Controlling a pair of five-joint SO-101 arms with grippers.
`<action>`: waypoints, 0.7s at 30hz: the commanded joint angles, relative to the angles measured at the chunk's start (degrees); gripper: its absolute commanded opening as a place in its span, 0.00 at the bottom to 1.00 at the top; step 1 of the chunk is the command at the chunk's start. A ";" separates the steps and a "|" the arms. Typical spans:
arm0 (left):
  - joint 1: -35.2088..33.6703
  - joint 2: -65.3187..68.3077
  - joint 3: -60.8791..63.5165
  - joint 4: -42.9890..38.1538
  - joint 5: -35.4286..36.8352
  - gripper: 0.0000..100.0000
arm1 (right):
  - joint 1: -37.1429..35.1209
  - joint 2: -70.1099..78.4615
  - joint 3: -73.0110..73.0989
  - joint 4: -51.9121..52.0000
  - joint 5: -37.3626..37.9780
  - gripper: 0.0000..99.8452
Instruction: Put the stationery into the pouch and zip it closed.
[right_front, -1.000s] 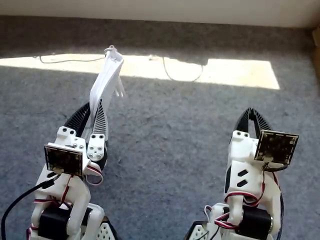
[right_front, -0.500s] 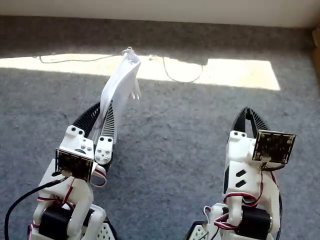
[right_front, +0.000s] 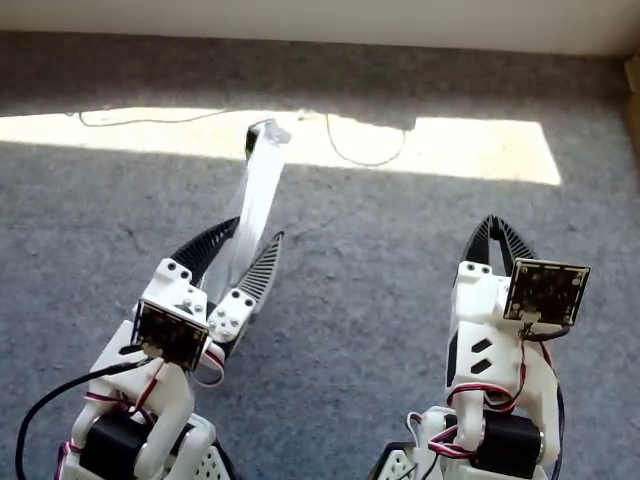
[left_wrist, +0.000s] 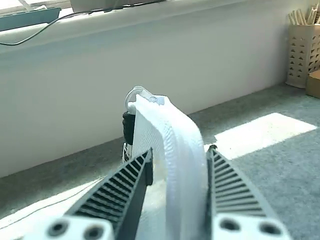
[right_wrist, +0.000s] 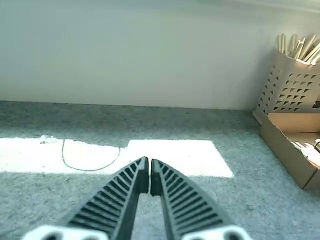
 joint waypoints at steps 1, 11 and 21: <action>2.77 -0.22 -1.10 0.88 -0.09 0.21 | -0.48 -0.04 -0.48 -1.36 -0.44 0.01; 6.55 -0.22 -9.63 13.36 5.54 0.29 | -0.48 -0.04 -0.40 -1.36 -0.26 0.01; 6.46 -0.22 -13.14 17.41 7.38 0.29 | -0.48 -0.04 -0.22 -1.36 -0.26 0.01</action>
